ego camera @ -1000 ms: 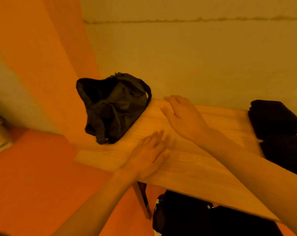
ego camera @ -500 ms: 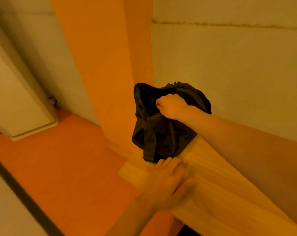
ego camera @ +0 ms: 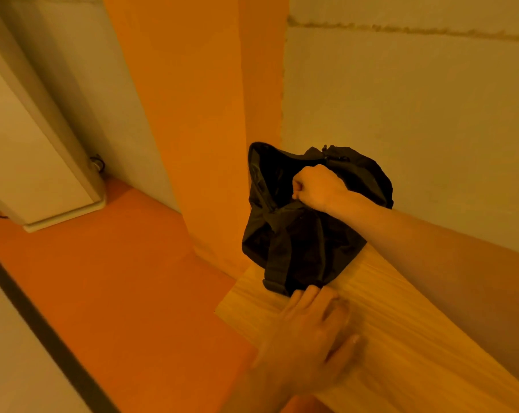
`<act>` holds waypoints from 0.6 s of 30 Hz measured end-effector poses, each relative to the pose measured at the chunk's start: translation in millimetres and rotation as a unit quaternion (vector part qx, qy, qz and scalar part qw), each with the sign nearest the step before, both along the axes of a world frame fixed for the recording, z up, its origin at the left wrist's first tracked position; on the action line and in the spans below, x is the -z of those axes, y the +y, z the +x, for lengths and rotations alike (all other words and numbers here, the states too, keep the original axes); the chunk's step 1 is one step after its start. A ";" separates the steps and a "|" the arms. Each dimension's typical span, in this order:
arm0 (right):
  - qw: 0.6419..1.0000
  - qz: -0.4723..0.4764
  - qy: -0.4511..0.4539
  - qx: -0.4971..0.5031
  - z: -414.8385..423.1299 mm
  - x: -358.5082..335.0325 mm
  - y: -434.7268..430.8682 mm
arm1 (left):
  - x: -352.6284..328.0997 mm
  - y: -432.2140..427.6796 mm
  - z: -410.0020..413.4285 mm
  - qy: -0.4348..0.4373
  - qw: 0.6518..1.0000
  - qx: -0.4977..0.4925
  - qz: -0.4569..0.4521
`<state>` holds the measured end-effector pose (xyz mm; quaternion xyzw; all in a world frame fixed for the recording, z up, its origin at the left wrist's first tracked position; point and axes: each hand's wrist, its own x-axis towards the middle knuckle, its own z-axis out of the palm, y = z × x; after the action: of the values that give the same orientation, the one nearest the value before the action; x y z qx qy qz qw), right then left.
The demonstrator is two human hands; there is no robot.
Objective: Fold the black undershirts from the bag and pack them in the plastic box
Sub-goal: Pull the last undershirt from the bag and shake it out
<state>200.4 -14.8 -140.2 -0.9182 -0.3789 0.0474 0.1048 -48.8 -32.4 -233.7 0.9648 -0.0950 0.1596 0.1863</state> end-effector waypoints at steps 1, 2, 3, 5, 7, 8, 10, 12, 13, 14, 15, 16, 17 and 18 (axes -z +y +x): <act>1.000 0.009 -0.005 -0.001 -0.9 -0.3 -2.0 | 0.7 -0.4 -0.9 -0.011 1.000 0.000 0.004; 1.000 0.016 -0.008 -0.001 -1.8 -0.6 -3.6 | 1.4 -0.7 -1.4 -0.016 1.000 0.001 0.004; 1.000 0.020 -0.013 -0.001 -3.1 -1.6 -4.6 | 1.7 -0.7 -1.7 -0.019 1.000 0.002 0.003; 0.999 0.011 -0.039 -0.009 -8.0 -5.7 -5.9 | 2.8 -1.3 -2.0 -0.025 1.000 0.002 0.003; 0.997 0.003 -0.074 -0.020 -11.8 -11.6 -7.0 | 3.8 -1.8 -2.1 -0.030 1.000 -0.003 0.004; 0.996 0.015 -0.088 -0.023 -11.8 -13.6 -7.7 | 3.8 -1.6 -2.1 -0.034 0.999 -0.005 0.004; 0.993 0.080 -0.083 -0.021 -10.7 -15.2 -10.4 | 4.9 -2.2 -3.3 -0.054 0.999 -0.007 0.002; 0.983 0.178 -0.042 -0.009 -9.6 -17.8 -13.9 | 4.3 -4.3 -6.8 -0.100 0.995 -0.015 -0.015; 0.974 0.224 -0.021 0.007 -9.1 -22.1 -15.8 | 2.5 -4.7 -8.2 -0.135 0.989 -0.038 -0.039; 0.963 0.266 0.000 0.030 -8.5 -28.1 -18.4 | -0.8 -3.7 -8.3 -0.170 0.979 -0.080 -0.074; 0.949 0.309 0.022 0.053 -8.9 -36.1 -21.0 | -6.6 0.3 -6.7 -0.197 0.963 -0.141 -0.119; 0.932 0.352 0.047 0.072 -7.6 -44.9 -23.3 | -14.2 7.4 -2.1 -0.204 0.941 -0.208 -0.170; 0.911 0.396 0.077 0.086 -6.8 -54.6 -26.2 | -21.1 16.4 5.8 -0.186 0.921 -0.267 -0.215; 0.887 0.438 0.107 0.098 -5.0 -64.5 -29.4 | -26.3 26.7 15.3 -0.147 0.908 -0.306 -0.245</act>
<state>195.4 -44.3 -75.7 -0.8005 -0.2560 -0.0357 0.5407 -33.5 -5.7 -207.4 0.8364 0.2203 0.3668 0.3425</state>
